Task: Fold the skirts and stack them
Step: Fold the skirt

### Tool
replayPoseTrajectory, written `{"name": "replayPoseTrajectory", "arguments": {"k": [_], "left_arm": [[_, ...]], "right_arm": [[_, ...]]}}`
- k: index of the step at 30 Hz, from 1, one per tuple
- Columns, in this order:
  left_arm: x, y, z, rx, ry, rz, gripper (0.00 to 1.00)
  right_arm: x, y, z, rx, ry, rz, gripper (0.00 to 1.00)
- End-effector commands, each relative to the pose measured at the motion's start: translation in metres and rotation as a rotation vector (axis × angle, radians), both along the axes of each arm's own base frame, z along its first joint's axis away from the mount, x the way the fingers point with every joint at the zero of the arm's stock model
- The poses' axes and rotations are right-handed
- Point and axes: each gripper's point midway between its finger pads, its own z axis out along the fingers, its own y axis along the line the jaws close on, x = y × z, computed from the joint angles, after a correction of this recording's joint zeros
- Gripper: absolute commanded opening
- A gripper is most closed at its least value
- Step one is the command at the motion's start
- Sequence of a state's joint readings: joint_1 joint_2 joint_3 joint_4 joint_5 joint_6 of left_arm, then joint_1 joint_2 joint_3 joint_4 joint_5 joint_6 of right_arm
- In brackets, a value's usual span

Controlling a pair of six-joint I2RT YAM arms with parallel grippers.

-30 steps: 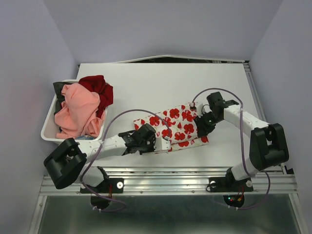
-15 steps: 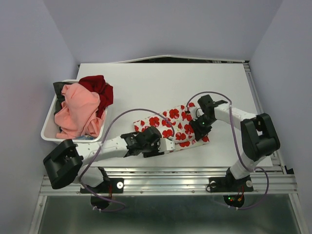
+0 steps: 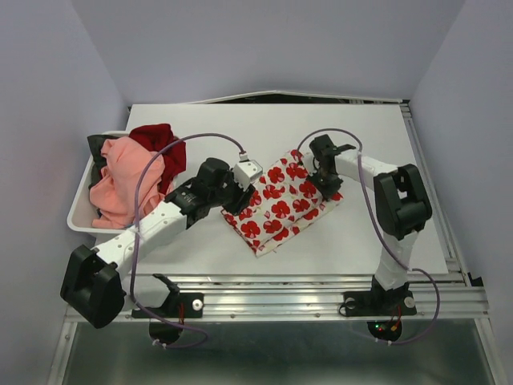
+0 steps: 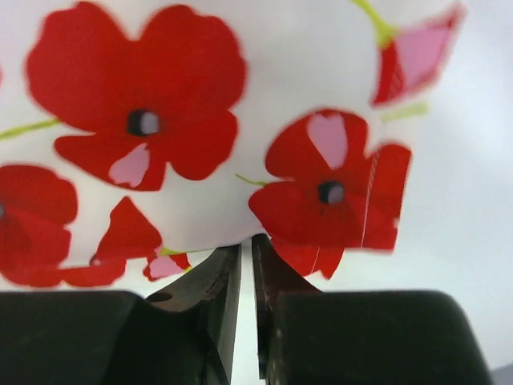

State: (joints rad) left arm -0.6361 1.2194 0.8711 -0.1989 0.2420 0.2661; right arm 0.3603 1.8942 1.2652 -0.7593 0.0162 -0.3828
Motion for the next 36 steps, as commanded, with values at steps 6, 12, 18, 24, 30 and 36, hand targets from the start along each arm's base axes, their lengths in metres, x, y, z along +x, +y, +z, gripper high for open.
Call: {"name": "replayPoseTrajectory", "arguments": {"k": [6,12,18,24,30,36], "left_arm": [[0.012,-0.016,0.023,-0.186,-0.001,0.133,0.49],[0.011,-0.052,0.000,-0.054,-0.048,0.179,0.48],[0.023,-0.085,-0.035,0.093,-0.062,0.219,0.41],[0.034,-0.110,-0.038,0.090,-0.041,0.188,0.40],[0.048,-0.145,-0.042,0.109,-0.021,0.111,0.44],[0.053,-0.163,-0.048,0.120,-0.006,0.049,0.50]], "right_arm": [[0.146,0.029,0.038,0.055,-0.396,-0.096,0.15],[0.121,0.019,0.103,0.196,-0.479,-0.252,0.26],[0.051,0.019,0.076,0.439,-0.249,-0.501,0.30],[0.021,0.058,0.040,0.653,-0.009,-0.619,0.27],[0.031,0.066,0.014,0.724,0.052,-0.712,0.28],[0.022,0.071,0.001,0.769,0.129,-0.751,0.28]]}}
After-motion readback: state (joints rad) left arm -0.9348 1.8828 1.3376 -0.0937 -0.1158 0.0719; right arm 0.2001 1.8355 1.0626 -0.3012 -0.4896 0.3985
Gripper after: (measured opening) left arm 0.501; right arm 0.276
